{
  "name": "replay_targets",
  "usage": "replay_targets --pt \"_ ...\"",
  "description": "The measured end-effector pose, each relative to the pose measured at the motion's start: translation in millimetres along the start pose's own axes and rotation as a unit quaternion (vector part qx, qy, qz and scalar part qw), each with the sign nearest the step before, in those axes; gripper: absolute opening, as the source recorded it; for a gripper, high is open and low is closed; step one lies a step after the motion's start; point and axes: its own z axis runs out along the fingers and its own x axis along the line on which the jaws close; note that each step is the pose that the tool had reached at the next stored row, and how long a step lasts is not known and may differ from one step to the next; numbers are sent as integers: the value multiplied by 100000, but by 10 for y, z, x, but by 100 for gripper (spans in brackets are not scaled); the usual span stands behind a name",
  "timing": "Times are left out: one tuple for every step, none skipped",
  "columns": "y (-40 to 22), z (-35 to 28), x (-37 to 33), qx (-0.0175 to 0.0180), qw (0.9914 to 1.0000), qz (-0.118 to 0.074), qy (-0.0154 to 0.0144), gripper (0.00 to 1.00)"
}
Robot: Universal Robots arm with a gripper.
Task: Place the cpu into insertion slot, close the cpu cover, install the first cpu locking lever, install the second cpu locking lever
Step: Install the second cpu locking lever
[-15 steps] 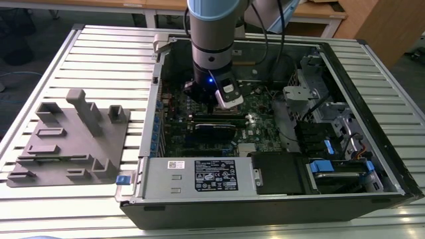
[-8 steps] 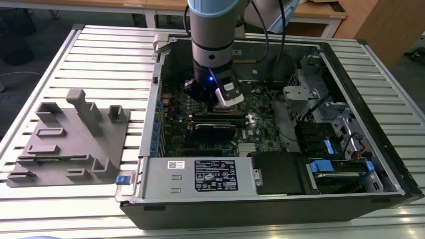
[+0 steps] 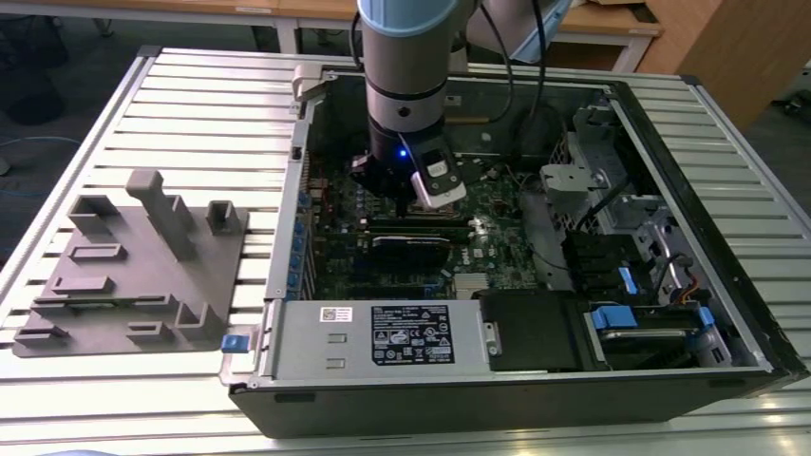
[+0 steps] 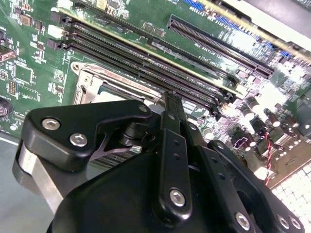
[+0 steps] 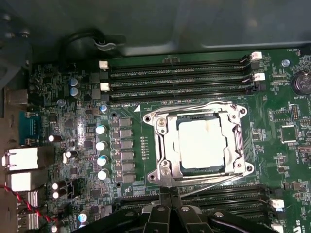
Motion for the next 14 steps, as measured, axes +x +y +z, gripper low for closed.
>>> replay_targets --pt "-6 -1 0 -24 100000 4 -1 11" --pt "-8 -1 0 -70 100000 8 6 11" --pt "-8 -2 0 -131 100000 16 15 11" --pt "-9 -1 0 -358 99999 24 41 11" --pt "-10 -1 0 -940 99996 56 101 11" --pt "-10 0 1 -1655 99986 103 160 11" --pt "-12 2 1 -2342 99972 147 230 11" --pt "-15 4 1 -2972 99955 179 297 11" --pt "-18 7 1 -3265 99946 193 324 11" --pt "-21 10 1 -3440 99940 198 341 11" --pt "-25 12 1 -3486 99938 204 341 11" --pt "-29 12 1 -3496 99938 206 344 11" --pt "-34 11 0 -3498 99938 202 344 11" --pt "-41 11 -1 -3503 99938 201 342 11"
